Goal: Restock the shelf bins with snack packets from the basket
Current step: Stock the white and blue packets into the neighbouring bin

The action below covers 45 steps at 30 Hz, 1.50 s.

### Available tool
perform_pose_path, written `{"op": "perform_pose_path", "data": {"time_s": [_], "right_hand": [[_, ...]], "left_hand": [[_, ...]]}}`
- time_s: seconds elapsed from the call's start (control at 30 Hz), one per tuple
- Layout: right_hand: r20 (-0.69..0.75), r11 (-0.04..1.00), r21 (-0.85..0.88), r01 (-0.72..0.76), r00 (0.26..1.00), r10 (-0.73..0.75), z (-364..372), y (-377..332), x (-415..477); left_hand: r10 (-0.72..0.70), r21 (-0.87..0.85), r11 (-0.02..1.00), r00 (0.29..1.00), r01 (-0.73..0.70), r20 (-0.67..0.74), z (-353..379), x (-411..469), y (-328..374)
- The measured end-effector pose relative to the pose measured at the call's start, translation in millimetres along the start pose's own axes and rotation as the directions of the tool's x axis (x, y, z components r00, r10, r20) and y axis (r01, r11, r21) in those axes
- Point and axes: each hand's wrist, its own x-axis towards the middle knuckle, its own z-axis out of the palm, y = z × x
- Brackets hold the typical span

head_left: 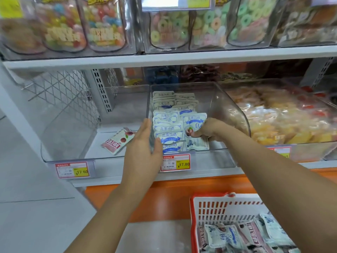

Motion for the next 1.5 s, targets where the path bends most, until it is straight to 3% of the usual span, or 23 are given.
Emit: {"op": "perform_pose_path", "data": {"time_s": [0.1, 0.2, 0.33, 0.57, 0.87, 1.07, 1.17, 1.27, 1.4, 1.5], "right_hand": [[-0.048, 0.992, -0.117, 0.038, 0.998, -0.044, 1, 0, 2], [0.078, 0.955, -0.269, 0.127, 0.991, -0.11, 2, 0, -1], [0.148, 0.981, -0.169, 0.097, 0.986, -0.072, 1, 3, 3], [-0.109, 0.984, -0.117, 0.134, 0.983, -0.147, 0, -3, 2], [-0.166, 0.886, -0.398, 0.238, 0.931, -0.324, 6, -14, -5], [-0.053, 0.913, -0.351, 0.206, 0.969, -0.239, 10, -1, -6], [-0.05, 0.902, -0.36, 0.239, 0.96, -0.274, 11, -5, -9], [-0.054, 0.915, -0.367, 0.168, 0.978, -0.201, 10, -3, -9], [-0.152, 0.943, -0.311, 0.119, 0.973, -0.173, 0, -2, -21], [-0.36, 0.914, -0.263, 0.309, 0.847, -0.39, -10, 1, -45]], "left_hand": [[0.029, 0.025, 0.999, 0.999, -0.03, 0.015, 2, 3, -2], [0.032, 0.025, 0.999, 0.999, -0.032, 0.016, 3, 4, -3], [0.041, 0.055, 0.998, 0.999, -0.043, 0.022, 5, 4, -3], [0.046, 0.066, 0.997, 0.999, -0.047, 0.014, 5, 4, -1], [0.054, 0.106, 0.993, 0.999, -0.054, 0.0, 7, 4, -1], [0.07, 0.121, 0.99, 0.998, -0.07, 0.002, 6, 4, -2], [0.074, 0.125, 0.989, 0.997, -0.074, 0.007, 6, 3, -4], [0.094, 0.128, 0.987, 0.995, -0.095, 0.016, 6, 2, -5], [0.177, 0.155, 0.971, 0.984, -0.18, 0.028, 6, -6, -3], [0.336, 0.124, 0.933, 0.941, -0.337, 0.027, 7, -21, 5]]}}
